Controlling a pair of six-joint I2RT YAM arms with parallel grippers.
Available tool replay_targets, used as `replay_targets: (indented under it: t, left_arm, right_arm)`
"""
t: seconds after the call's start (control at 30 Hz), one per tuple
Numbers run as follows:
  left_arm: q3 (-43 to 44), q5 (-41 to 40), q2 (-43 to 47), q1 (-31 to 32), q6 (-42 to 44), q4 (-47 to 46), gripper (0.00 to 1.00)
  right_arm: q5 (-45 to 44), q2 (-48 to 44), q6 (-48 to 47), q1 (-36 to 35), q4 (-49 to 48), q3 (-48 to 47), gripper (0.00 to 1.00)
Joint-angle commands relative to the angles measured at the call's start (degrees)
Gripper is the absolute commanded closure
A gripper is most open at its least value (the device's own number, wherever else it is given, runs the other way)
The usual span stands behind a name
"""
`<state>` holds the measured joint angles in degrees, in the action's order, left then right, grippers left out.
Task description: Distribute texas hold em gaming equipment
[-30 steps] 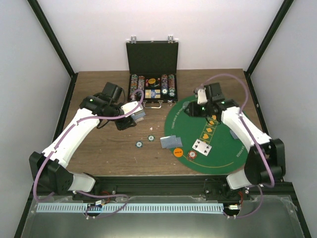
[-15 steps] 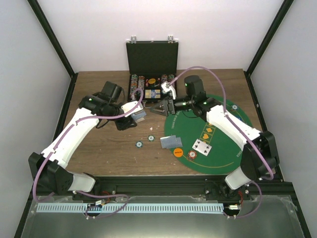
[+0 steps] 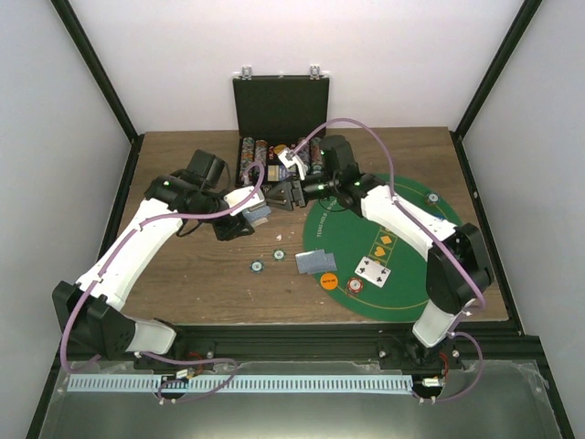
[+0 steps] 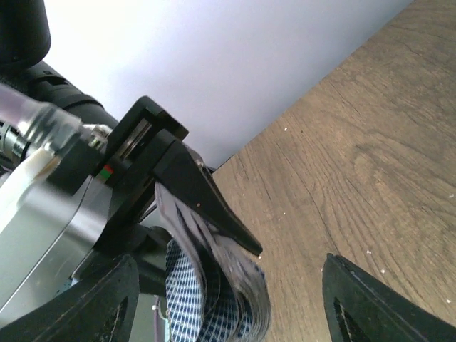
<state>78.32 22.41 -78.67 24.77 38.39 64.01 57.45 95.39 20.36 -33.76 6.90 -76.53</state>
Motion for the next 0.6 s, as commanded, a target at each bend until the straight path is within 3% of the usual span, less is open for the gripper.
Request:
replay_targets:
  t: [0.0,0.17,0.37,0.57]
  left_arm:
    - [1.54,1.8,0.81,-0.12,0.21,0.0,0.59]
    - [1.64,1.85,0.72,-0.17,0.02,-0.27,0.6]
    - [1.27,1.45,0.88,-0.17,-0.09,-0.62,0.6]
    - [0.87,0.59,0.9,-0.26,-0.24,-0.97,0.6]
  right_arm:
    - [0.07,2.06,-0.83,-1.5,0.04,-4.37,0.3]
    - [-2.05,2.51,-1.95,-1.84,1.69,-4.83,0.38]
    - [-6.2,1.79,-4.76,-1.85,6.67,-6.27,0.63]
    - [-9.85,0.45,-6.56,-1.86,10.8,-6.94,0.72]
